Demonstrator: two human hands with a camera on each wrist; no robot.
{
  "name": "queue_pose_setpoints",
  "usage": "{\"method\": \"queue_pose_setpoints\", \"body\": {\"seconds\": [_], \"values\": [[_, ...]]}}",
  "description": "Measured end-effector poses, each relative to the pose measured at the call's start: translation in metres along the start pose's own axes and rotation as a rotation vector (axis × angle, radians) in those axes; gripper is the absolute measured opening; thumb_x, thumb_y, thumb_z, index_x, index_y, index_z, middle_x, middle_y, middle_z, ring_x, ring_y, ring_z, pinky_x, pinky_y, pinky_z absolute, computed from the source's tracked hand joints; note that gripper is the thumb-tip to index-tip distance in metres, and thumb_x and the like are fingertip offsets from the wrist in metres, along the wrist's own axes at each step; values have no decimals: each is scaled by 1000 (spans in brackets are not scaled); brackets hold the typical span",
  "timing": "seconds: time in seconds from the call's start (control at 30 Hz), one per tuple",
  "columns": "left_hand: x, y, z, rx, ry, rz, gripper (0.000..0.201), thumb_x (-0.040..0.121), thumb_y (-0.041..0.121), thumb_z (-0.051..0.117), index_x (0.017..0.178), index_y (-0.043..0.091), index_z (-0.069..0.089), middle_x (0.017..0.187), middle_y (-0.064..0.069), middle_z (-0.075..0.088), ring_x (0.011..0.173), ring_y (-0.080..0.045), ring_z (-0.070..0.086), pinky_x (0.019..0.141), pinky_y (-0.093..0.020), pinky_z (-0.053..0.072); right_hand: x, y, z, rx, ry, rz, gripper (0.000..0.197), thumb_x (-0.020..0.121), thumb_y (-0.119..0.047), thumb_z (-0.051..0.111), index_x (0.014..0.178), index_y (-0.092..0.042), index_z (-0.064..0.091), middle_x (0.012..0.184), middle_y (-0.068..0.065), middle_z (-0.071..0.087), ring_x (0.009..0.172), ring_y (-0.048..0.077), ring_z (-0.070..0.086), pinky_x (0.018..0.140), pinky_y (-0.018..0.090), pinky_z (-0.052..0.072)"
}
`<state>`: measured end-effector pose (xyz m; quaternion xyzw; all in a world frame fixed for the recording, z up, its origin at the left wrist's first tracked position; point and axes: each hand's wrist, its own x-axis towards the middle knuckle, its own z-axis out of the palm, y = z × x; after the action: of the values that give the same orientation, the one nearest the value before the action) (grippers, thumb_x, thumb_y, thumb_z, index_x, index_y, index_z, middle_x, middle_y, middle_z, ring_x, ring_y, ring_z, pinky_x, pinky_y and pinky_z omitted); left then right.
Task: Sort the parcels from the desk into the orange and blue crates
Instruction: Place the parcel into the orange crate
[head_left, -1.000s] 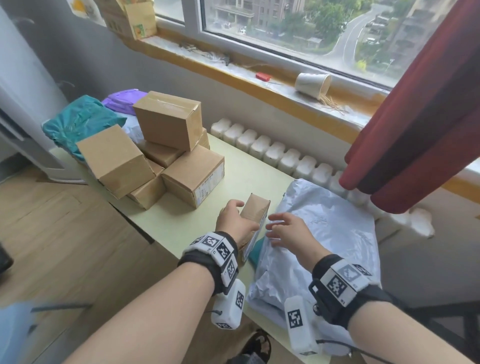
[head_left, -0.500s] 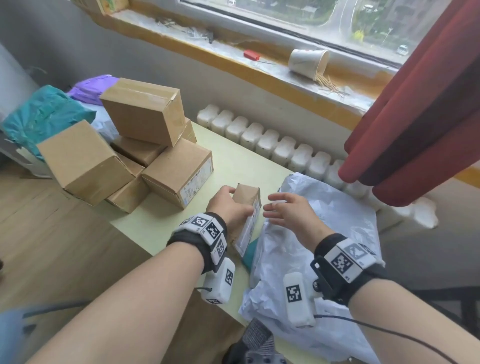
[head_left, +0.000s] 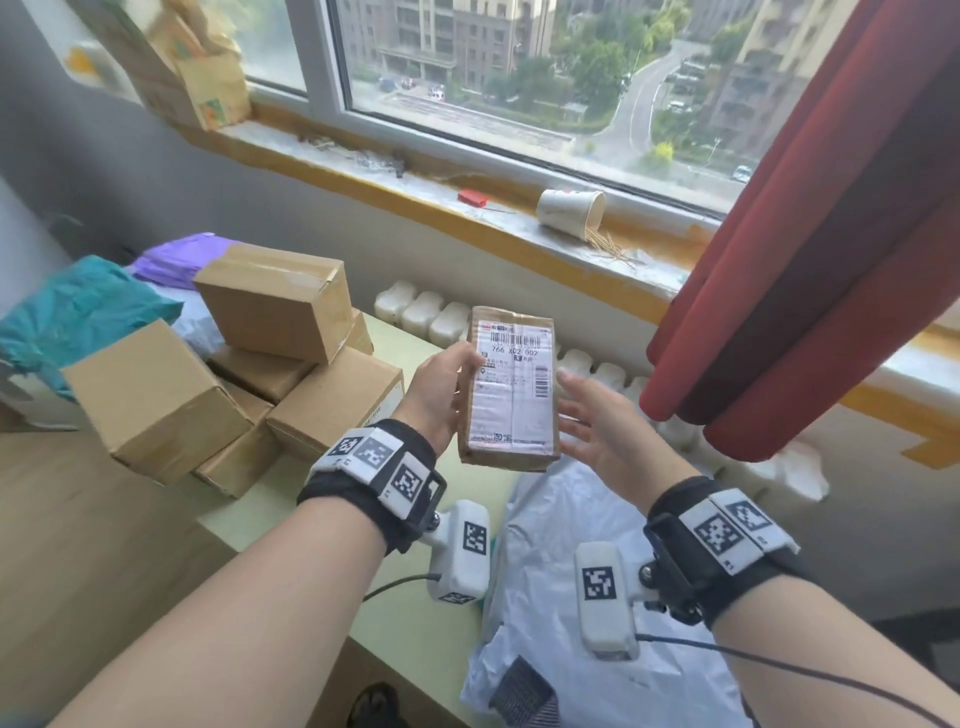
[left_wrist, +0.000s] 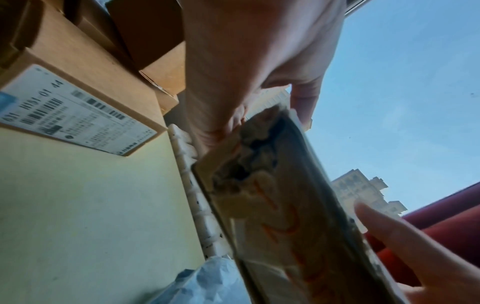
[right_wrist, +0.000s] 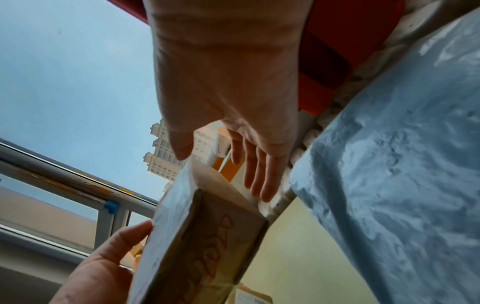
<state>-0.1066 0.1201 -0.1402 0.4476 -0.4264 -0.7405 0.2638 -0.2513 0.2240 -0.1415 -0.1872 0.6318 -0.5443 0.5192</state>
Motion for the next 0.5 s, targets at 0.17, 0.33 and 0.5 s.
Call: {"method": "queue_pose_setpoints", "body": {"seconds": [0.17,0.33,0.5], "values": [[-3,3,15,9,-86,16,58,68,29,53,117,1,65,105,-18,68,96,-32,58,95,-51,44,-6,-4,-6,8,-3,-43,40,94,-19,65,131,-9,56,117,9,71,108,27,68,95,43,55],[2,-1,18,26,-121,51,26,89,18,49,107,8,64,88,-8,63,71,-18,58,58,-25,48,-8,-6,-12,61,39,-51,34,94,-12,63,127,-6,59,117,12,71,111,29,66,94,43,55],[7,-4,17,55,-151,79,18,95,21,52,102,16,68,85,-1,67,76,-15,61,65,-26,48,-9,-8,-18,84,69,-58,35,94,-9,63,128,-4,59,118,12,70,107,25,67,85,36,57]]}}
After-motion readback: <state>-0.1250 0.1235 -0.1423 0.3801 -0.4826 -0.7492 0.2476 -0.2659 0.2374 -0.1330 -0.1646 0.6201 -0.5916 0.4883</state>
